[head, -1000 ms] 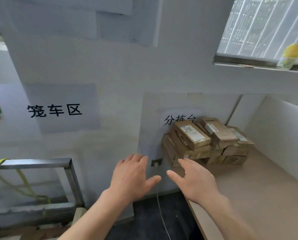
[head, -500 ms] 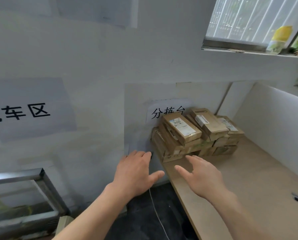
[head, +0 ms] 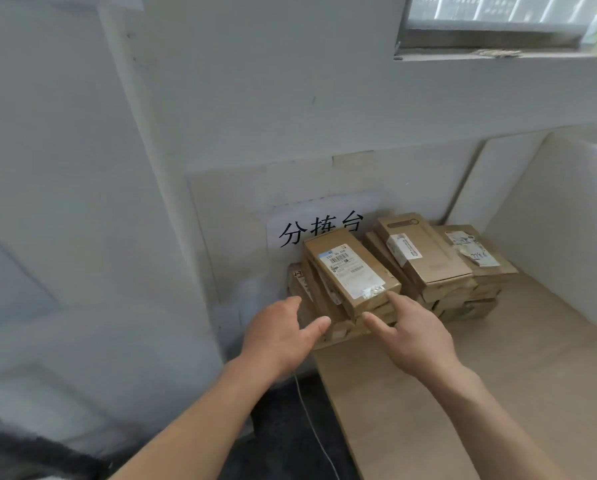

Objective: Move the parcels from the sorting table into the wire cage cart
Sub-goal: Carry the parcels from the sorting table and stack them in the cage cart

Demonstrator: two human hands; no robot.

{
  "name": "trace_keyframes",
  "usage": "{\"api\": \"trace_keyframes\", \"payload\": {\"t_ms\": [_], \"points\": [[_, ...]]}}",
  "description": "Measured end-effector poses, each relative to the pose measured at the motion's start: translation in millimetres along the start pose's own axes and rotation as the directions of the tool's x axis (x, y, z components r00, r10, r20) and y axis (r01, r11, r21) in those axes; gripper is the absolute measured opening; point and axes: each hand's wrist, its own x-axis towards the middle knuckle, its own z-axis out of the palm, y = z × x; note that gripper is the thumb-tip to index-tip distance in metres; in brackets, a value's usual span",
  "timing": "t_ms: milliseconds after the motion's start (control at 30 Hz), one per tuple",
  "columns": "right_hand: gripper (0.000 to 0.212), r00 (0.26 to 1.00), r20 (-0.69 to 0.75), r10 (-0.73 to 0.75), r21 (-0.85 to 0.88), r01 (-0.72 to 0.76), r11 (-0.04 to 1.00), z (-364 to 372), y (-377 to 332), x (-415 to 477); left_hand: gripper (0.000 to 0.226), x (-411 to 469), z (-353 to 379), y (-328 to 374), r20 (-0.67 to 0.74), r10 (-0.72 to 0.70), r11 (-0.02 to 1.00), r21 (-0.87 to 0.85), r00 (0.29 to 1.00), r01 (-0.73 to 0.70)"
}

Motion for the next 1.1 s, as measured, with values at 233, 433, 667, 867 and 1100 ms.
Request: {"api": "trace_keyframes", "payload": {"t_ms": [233, 433, 667, 867, 1100], "points": [[0.065, 0.999, 0.016, 0.037, 0.088, -0.039, 0.995, 8, 28, 48, 0.043, 56, 29, 30, -0.008, -0.07, 0.966, -0.249, 0.998, 0.066], [0.077, 0.994, 0.057, 0.088, 0.185, -0.098, 0.978, 20, 33, 71, 0.032, 92, 58, 34, 0.034, -0.141, 0.896, -0.421, 0.989, 0.142], [0.07, 0.993, 0.052, 0.105, 0.352, -0.117, 0.929, 34, 38, 83, 0.03, 115, 69, 30, 0.072, -0.229, 0.83, -0.506, 0.971, 0.234], [0.036, 0.995, 0.047, 0.089, 0.492, -0.1, 0.865, 38, 36, 84, 0.024, 118, 73, 26, 0.101, -0.274, 0.739, -0.614, 0.956, 0.277], [0.028, 0.985, 0.057, 0.161, 0.644, -0.16, 0.748, 45, 39, 82, 0.023, 109, 74, 23, 0.168, -0.282, 0.505, -0.811, 0.945, 0.295]]}}
